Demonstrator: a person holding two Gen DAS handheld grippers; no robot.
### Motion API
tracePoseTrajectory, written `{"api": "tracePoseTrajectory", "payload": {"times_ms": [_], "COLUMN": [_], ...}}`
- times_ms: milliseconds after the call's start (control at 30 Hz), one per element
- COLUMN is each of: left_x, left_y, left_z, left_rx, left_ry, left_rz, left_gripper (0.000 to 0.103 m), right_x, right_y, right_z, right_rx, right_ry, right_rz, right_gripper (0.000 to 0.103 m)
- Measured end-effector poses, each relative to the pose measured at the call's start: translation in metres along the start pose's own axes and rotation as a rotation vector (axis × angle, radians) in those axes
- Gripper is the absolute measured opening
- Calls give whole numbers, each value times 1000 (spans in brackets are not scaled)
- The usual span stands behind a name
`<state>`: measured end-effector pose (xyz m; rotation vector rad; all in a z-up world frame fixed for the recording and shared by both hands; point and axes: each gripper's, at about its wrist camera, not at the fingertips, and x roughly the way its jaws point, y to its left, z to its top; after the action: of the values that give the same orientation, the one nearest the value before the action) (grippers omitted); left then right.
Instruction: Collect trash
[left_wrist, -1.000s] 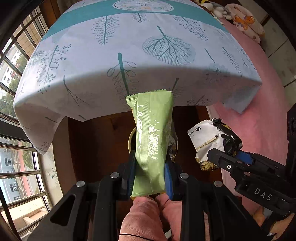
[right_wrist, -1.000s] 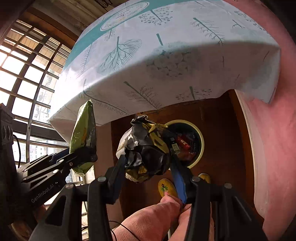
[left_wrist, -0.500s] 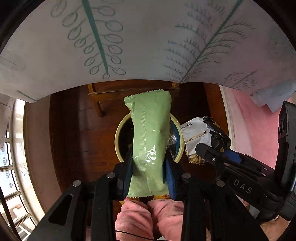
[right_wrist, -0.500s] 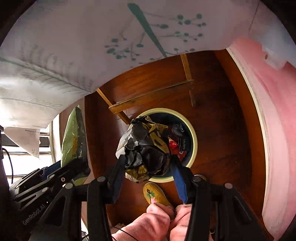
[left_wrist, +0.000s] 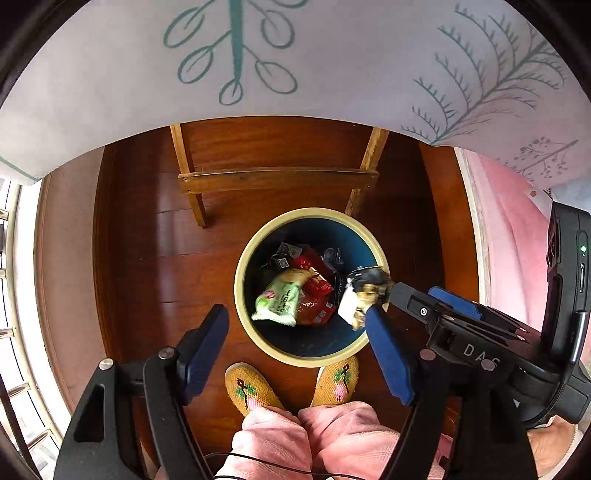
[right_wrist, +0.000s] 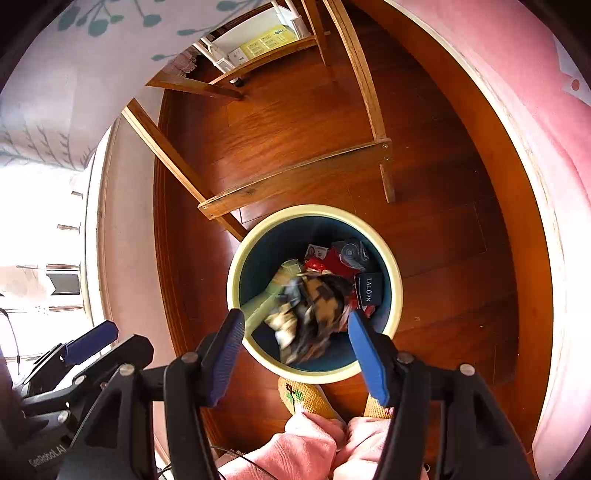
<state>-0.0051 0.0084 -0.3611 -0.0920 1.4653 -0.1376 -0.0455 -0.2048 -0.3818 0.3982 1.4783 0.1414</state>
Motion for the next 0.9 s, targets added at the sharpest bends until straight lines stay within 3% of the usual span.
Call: {"api": "tracePoseTrajectory", "payload": {"times_ms": [100, 333, 533, 900], "left_x": [0, -24, -58, -147], "left_y": [2, 10, 16, 4], "left_z": [-2, -7, -7, -12], "left_rx": [-6, -42, -72, -65], "left_ry": [-11, -69, -121, -193], "left_rz": [23, 74, 99, 84], "left_gripper": [94, 96, 96, 96], "right_x": [-3, -20, -44, -133], "right_y": [5, 17, 26, 51], "right_z": [-1, -2, -4, -4], "right_rx": [-20, -61, -74, -128], "right_ry": [-16, -45, -72, -165], "right_rz": [-8, -25, -33, -17], "right_gripper": [61, 70, 72, 74]}}
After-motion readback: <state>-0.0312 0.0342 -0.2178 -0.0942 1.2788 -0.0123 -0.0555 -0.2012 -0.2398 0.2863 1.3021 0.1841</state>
